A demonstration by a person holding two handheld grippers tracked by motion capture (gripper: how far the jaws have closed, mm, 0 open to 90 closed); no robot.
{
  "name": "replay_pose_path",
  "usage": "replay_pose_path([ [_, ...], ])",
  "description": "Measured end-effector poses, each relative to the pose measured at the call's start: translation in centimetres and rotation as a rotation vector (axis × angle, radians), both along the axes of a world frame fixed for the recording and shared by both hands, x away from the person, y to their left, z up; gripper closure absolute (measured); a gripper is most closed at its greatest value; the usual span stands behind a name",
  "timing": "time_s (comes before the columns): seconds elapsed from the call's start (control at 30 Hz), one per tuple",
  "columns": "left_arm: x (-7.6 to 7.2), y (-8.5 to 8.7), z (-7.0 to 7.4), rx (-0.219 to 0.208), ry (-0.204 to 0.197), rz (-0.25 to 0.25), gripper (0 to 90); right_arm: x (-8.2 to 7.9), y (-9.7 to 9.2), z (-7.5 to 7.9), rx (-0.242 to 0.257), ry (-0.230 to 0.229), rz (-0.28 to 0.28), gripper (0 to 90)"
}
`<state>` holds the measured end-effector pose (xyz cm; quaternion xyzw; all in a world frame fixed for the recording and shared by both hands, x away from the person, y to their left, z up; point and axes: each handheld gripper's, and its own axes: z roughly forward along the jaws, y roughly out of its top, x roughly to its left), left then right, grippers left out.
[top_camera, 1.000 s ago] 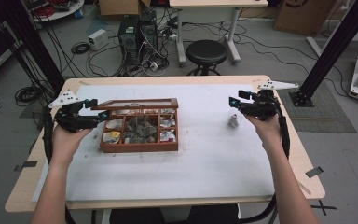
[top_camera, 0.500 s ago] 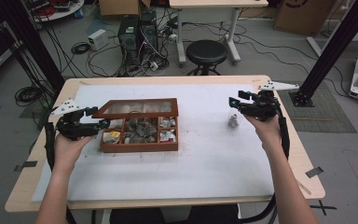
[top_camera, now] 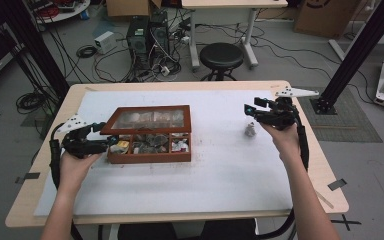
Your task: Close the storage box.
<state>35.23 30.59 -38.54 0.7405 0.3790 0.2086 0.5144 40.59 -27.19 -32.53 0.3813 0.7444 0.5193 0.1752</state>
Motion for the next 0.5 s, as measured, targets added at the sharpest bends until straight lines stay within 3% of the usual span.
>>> replay_pose_path([
  [0.5, -0.5, 0.2, -1.2, 0.004, 0.048, -0.011, 24.3, 0.0, -0.3, -0.2, 0.013, 0.001, -0.007, 41.8],
])
